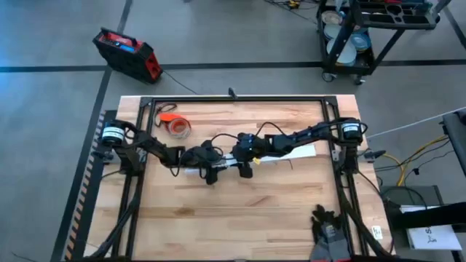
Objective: Ziptie cables
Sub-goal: Close the white cable duct
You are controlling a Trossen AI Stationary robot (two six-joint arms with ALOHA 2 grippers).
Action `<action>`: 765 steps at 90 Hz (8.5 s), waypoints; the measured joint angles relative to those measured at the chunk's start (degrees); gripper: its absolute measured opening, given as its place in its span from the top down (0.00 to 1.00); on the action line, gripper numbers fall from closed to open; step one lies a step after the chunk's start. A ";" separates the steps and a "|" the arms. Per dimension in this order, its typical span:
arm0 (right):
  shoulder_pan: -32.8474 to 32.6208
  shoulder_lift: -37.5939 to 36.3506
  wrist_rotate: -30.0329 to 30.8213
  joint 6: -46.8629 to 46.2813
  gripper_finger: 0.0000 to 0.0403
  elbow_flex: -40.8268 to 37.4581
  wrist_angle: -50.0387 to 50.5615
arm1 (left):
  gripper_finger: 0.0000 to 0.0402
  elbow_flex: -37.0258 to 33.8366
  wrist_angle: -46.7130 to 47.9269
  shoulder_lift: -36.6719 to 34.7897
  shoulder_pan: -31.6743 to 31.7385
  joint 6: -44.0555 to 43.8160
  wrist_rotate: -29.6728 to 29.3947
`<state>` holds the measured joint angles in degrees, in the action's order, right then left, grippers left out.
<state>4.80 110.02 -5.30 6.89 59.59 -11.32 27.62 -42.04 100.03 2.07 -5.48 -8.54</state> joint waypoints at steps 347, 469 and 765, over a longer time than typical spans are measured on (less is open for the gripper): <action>0.57 0.98 -5.23 2.83 0.43 0.35 1.03 | 0.39 -12.85 17.01 -20.33 -4.70 -6.15 -3.54; 0.62 1.11 -11.52 4.55 0.40 0.18 1.68 | 0.25 -2.58 -1.49 0.28 -4.55 -3.63 -4.50; 0.28 -0.81 -0.95 4.19 0.40 1.03 5.03 | 0.33 0.00 2.01 0.44 -4.17 -3.13 -2.93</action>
<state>5.08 109.21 -6.26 11.07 60.62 -6.28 27.62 -40.03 100.47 -2.11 -8.60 -11.46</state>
